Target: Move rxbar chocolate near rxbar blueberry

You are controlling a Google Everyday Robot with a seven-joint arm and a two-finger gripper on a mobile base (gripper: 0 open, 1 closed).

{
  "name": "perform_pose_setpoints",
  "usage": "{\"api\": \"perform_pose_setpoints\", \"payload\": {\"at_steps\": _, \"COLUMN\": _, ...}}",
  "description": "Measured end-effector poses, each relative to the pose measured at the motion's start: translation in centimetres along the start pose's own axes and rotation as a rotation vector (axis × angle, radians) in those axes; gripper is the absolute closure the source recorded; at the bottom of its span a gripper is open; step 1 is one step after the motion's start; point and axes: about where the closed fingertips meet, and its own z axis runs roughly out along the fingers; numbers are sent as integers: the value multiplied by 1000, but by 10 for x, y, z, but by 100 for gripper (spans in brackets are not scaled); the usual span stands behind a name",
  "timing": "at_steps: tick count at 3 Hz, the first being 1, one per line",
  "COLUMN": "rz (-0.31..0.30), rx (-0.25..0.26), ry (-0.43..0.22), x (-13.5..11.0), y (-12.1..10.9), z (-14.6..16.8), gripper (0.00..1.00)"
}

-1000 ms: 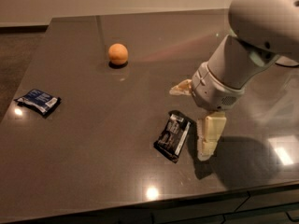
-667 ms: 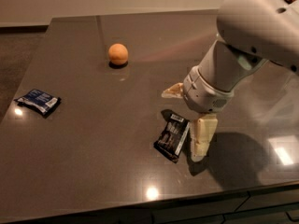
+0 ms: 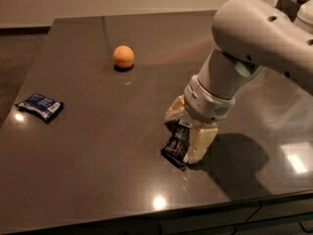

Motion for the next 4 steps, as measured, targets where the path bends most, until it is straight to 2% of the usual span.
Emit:
{"api": "perform_pose_setpoints", "payload": {"at_steps": 3, "rz": -4, "rx": -5, "ry": 2, "x": -1, "y": -1, "z": -2, "gripper": 95}}
{"api": "perform_pose_setpoints", "payload": {"at_steps": 4, "rz": -8, "rx": -9, "ry": 3, "x": -18, "y": -6, "z": -13, "gripper": 100}}
